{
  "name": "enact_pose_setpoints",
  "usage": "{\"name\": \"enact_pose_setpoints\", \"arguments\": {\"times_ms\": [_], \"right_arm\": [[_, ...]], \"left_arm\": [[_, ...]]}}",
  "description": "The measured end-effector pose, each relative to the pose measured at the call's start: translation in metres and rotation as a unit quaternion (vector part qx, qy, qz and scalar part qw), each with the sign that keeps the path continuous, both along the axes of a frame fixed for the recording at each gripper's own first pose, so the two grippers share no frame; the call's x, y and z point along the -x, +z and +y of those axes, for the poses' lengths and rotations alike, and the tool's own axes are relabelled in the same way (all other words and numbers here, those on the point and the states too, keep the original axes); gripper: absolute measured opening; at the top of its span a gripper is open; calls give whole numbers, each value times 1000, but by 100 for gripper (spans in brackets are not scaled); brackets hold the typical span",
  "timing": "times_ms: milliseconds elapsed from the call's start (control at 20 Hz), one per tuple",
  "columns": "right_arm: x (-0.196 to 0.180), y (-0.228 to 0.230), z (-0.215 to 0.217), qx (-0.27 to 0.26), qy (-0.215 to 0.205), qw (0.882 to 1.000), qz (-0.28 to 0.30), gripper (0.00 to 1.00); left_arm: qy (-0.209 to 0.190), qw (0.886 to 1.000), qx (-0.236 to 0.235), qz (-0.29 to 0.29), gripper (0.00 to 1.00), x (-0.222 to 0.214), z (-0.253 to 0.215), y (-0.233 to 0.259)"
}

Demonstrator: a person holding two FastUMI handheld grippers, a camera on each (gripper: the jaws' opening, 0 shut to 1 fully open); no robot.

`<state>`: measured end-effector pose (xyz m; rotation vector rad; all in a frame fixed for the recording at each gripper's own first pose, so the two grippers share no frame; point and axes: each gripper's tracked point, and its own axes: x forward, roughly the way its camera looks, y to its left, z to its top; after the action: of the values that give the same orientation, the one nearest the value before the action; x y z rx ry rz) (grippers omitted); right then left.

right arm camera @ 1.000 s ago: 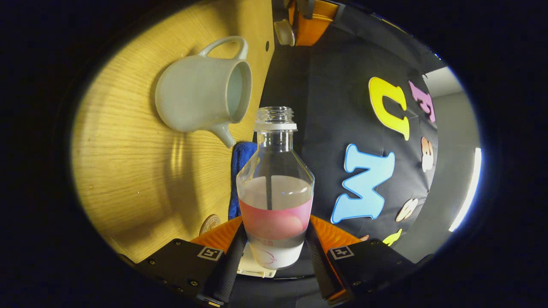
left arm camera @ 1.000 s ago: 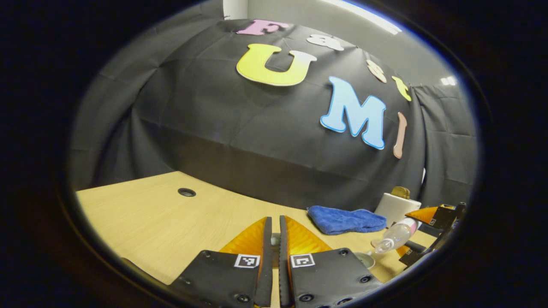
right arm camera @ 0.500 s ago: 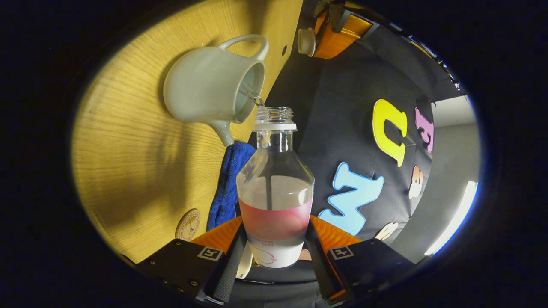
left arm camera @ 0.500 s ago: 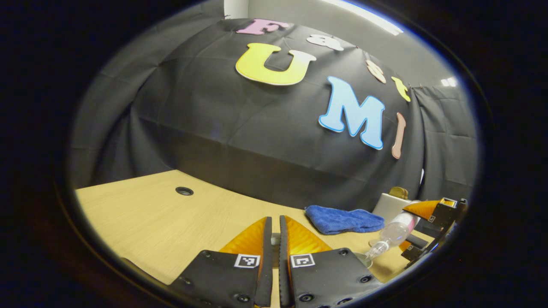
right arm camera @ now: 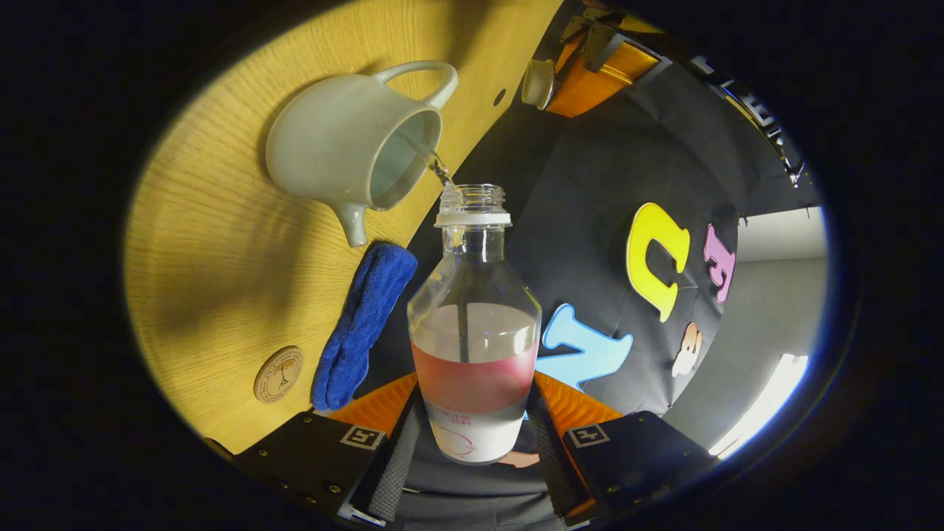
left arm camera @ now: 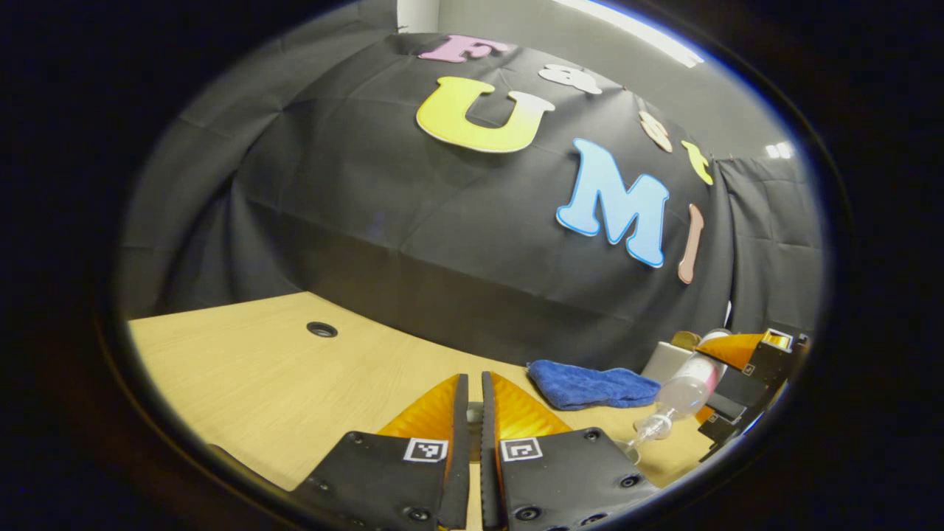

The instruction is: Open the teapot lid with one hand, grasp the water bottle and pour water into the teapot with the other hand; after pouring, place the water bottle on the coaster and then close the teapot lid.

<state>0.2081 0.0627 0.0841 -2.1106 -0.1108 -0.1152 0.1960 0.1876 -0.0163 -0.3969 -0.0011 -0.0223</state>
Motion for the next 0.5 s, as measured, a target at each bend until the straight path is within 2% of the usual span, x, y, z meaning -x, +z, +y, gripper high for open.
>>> {"name": "enact_pose_setpoints", "arguments": {"times_ms": [500], "right_arm": [[2,2,7,36,9,999,-7,75]], "left_arm": [[2,1000,18,1,12,1,5,-3]]}}
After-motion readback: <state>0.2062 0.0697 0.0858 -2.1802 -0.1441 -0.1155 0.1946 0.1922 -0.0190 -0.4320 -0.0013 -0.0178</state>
